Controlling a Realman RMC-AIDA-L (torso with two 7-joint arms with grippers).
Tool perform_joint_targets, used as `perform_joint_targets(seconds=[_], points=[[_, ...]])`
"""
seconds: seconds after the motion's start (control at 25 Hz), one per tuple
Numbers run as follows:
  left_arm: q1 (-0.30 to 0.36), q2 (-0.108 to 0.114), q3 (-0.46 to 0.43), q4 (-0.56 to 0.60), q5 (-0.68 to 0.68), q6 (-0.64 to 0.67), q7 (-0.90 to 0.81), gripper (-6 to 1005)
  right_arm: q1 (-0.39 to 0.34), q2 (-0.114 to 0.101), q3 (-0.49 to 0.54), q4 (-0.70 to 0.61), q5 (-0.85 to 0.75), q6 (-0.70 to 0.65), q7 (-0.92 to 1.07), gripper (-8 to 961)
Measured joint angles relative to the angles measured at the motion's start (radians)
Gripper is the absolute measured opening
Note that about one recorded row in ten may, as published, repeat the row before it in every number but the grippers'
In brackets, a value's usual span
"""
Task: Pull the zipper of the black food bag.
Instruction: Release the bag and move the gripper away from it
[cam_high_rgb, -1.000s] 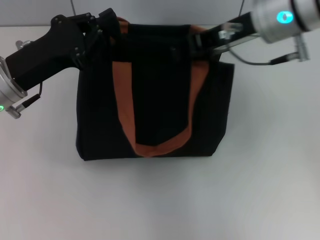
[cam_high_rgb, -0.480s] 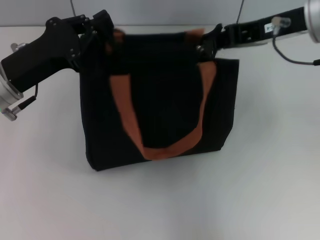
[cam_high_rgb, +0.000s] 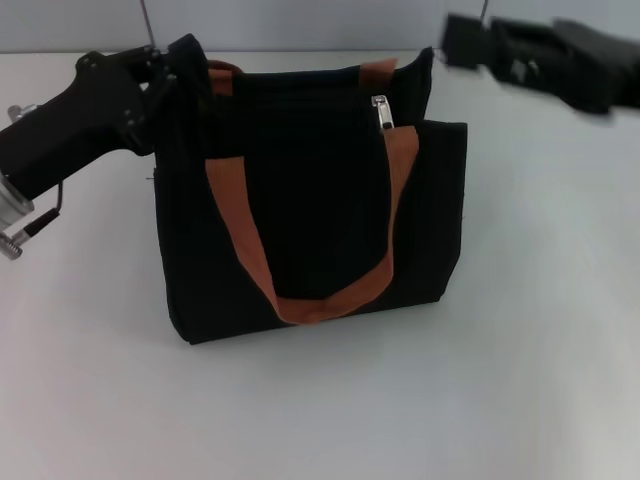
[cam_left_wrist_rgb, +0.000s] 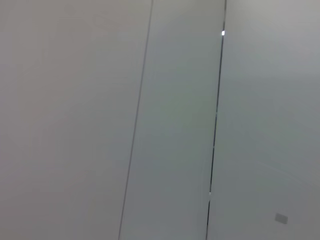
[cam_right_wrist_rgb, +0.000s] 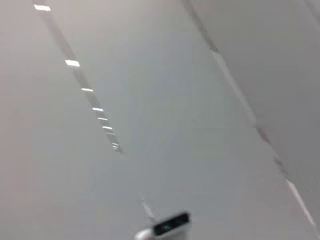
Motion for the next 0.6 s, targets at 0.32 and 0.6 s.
perform_joint_targets(seconds=[0.32, 0.6], points=[[0.026, 0.023, 0.007, 0.008, -0.012, -0.016, -0.094, 73, -0.011, -0.05, 0.007, 0.278, -0.163, -0.205, -0.508, 529], [0.05, 0.047, 0.012, 0.022, 0.031, -0.03, -0.21, 74, -0.005, 0.018, 0.002, 0.292, -0.452, -0.106, -0.644, 698]])
